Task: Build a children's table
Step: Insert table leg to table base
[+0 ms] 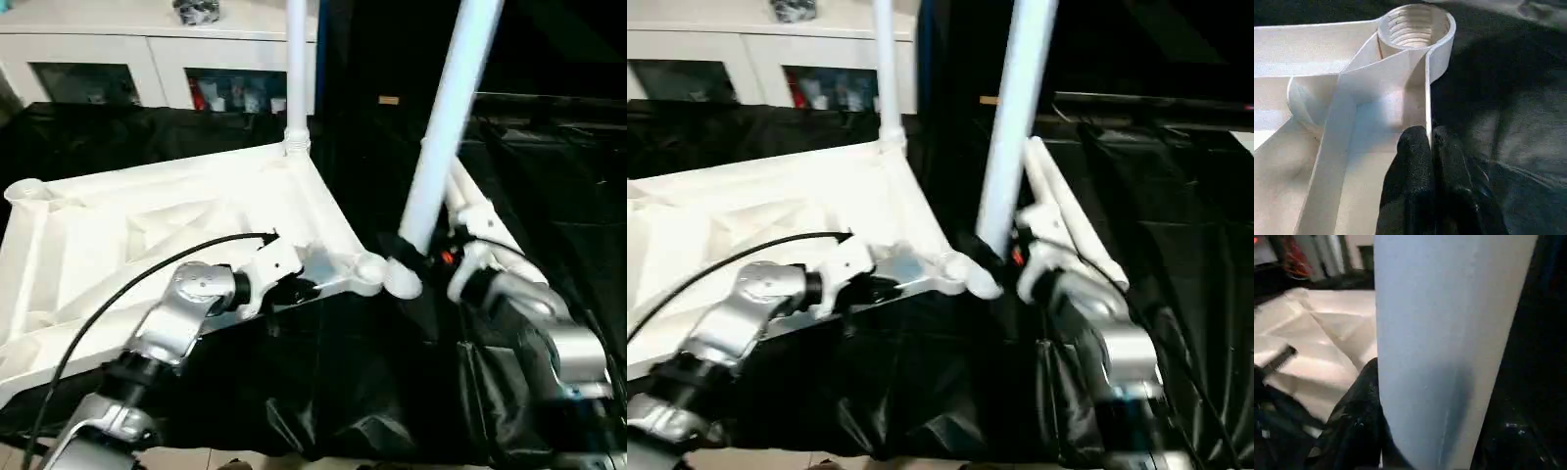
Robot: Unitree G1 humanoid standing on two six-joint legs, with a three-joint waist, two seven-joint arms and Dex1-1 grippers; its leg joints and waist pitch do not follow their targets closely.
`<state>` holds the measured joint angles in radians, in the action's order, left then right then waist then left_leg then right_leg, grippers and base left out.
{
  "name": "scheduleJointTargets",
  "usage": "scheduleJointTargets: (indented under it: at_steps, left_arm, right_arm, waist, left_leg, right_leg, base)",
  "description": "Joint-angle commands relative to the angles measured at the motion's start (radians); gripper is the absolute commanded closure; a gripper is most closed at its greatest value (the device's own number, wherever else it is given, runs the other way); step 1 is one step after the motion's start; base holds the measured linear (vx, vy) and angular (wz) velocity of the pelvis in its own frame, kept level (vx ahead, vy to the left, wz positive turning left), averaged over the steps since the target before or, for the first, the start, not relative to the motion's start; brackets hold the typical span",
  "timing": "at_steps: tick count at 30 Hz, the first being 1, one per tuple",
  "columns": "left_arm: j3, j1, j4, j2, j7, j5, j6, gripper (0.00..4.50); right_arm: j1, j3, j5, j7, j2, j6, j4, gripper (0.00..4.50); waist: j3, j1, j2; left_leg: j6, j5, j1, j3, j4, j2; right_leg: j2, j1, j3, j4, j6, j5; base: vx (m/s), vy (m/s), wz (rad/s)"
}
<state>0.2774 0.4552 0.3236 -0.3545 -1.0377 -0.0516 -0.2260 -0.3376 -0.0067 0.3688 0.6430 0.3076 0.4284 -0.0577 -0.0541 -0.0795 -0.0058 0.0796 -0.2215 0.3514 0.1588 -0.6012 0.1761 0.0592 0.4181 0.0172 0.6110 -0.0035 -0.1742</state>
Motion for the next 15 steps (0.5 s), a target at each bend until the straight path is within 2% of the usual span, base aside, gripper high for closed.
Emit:
scheduleJointTargets:
  at_steps: [1, 3, 5, 10, 11, 15]
  left_arm:
    - [0.039, -0.023, 0.002, -0.017, -0.035, -0.008, -0.028, 4.50]
    - [0.054, -0.017, 0.004, -0.033, -0.055, -0.014, -0.044, 4.50]
    - [0.054, -0.016, 0.005, -0.033, -0.055, -0.014, -0.045, 4.50]
    - [0.046, 0.015, 0.044, -0.028, -0.039, -0.012, -0.040, 4.50]
    - [0.045, 0.018, 0.050, -0.029, -0.037, -0.013, -0.038, 4.50]
    - [0.038, 0.023, 0.042, -0.032, -0.050, 0.005, -0.049, 4.50]
  right_arm:
    - [-0.016, 0.016, 0.009, 0.017, -0.002, 0.009, -0.010, 2.62]
    - [-0.039, 0.044, -0.001, 0.041, -0.006, 0.021, -0.023, 2.63]
    - [-0.041, 0.046, -0.001, 0.042, -0.007, 0.021, -0.024, 2.63]
    - [-0.075, 0.089, -0.032, 0.063, -0.015, 0.025, -0.099, 2.63]
    - [-0.075, 0.099, -0.043, 0.065, -0.015, 0.021, -0.112, 2.63]
    - [-0.081, 0.113, -0.055, 0.072, -0.018, 0.007, -0.143, 2.63]
  waist:
    - [0.063, -0.004, -0.012]
    - [0.063, -0.008, -0.015]
    - [0.062, -0.007, -0.017]
    - [0.061, -0.009, -0.023]
    - [0.061, -0.010, -0.020]
    - [0.062, -0.009, -0.019]
  left_leg:
    - [-0.064, -0.051, 0.002, 0.001, 0.069, 0.038]
    - [-0.065, -0.048, 0.004, 0.001, 0.071, 0.038]
    - [-0.058, -0.060, 0.004, 0.001, 0.072, 0.038]
    - [-0.036, -0.086, 0.002, 0.002, 0.074, 0.037]
    - [-0.034, -0.079, 0.003, 0.002, 0.074, 0.037]
    - [-0.027, -0.082, 0.002, 0.002, 0.074, 0.037]
  right_leg:
    - [0.065, -0.054, -0.032, -0.061, -0.215, -0.156]
    - [0.066, -0.056, -0.032, -0.057, -0.219, -0.142]
    - [0.067, -0.057, -0.032, -0.059, -0.220, -0.150]
    - [0.069, -0.058, -0.033, -0.065, -0.205, -0.205]
    - [0.070, -0.058, -0.033, -0.063, -0.203, -0.200]
    - [0.069, -0.058, -0.033, -0.062, -0.205, -0.184]
  base:
    - [0.000, 0.000, 0.00]
    - [0.000, 0.000, 0.00]
    - [0.000, 0.000, 0.00]
    - [0.000, 0.000, 0.00]
    - [0.000, 0.000, 0.00]
    - [0.000, 0.000, 0.00]
